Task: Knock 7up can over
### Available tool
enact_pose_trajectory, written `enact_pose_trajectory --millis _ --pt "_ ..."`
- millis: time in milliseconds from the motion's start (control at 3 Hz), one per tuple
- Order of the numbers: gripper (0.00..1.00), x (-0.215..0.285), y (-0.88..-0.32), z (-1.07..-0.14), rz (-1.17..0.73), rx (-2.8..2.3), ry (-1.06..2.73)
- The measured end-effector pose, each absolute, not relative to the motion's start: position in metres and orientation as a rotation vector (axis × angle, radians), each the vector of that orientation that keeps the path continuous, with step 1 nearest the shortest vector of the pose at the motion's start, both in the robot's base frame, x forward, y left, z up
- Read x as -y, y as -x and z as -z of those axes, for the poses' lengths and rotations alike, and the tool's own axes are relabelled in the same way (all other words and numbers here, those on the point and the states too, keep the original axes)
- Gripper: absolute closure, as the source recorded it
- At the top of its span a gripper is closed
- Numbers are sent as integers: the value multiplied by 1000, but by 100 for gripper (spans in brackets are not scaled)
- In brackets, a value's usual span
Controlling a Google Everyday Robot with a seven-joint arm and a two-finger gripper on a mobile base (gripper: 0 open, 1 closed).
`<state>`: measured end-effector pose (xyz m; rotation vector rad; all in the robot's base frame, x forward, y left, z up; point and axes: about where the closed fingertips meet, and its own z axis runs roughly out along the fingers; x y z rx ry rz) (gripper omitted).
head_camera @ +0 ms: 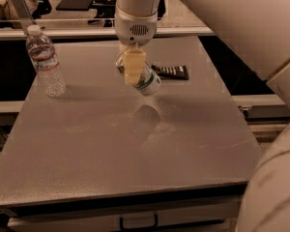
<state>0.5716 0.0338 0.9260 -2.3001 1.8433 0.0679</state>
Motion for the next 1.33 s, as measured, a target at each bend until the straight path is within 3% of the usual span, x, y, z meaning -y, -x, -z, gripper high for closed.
enact_pose_trajectory --millis 1000,1333 --pt "10 -35 -578 -891 73 -1876 2427" --pt "0 -40 -579 -884 105 -1851 2427"
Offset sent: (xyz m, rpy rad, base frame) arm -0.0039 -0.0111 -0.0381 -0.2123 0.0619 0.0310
